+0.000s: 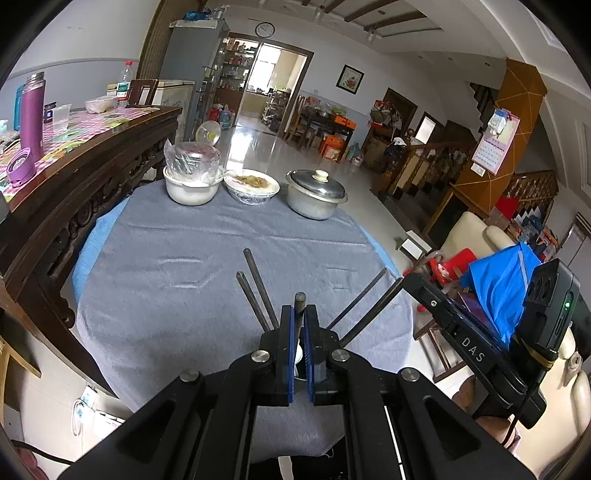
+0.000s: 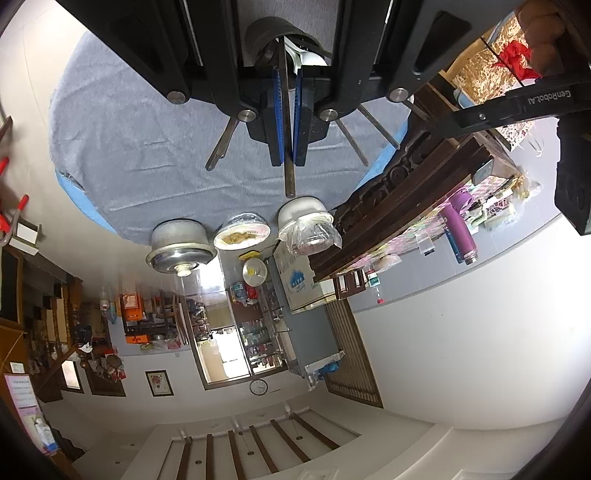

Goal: Organize utensils
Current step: 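Raise both open tools up out of the dark cup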

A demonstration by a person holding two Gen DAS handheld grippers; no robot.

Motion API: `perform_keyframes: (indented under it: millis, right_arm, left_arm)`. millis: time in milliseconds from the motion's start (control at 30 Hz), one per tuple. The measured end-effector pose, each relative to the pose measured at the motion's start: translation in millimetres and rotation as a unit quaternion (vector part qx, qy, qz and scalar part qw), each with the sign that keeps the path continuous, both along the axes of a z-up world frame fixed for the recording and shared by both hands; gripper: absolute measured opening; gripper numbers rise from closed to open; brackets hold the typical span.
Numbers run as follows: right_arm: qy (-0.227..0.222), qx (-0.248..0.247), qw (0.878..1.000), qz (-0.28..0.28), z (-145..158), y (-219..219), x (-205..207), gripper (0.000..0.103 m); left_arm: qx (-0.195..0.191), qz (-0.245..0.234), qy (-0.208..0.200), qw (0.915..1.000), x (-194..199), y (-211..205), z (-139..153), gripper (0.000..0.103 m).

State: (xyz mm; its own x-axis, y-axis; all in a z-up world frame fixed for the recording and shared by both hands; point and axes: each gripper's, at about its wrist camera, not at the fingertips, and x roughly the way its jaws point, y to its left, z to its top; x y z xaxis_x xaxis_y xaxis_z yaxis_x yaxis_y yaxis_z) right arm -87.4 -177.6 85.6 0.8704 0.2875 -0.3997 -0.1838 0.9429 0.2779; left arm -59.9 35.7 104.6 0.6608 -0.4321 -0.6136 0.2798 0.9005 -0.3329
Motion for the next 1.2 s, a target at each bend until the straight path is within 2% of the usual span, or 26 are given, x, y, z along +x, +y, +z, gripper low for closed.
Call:
perform_keyframes:
  millis: [700, 1200]
  right_arm:
    - [0.03, 0.013, 0.999, 0.001, -16.2, -5.6, 11.1, 0.006]
    - [0.046, 0.018, 0.999, 0.003, -24.7, -3.7, 14.8, 0.006]
  left_arm:
    - [0.046, 0.01, 0.031, 0.9984, 7.3, -17.9, -21.6, 0.005]
    - [0.077, 0.028, 0.015, 0.9965, 6.8, -21.1, -23.9, 0.005]
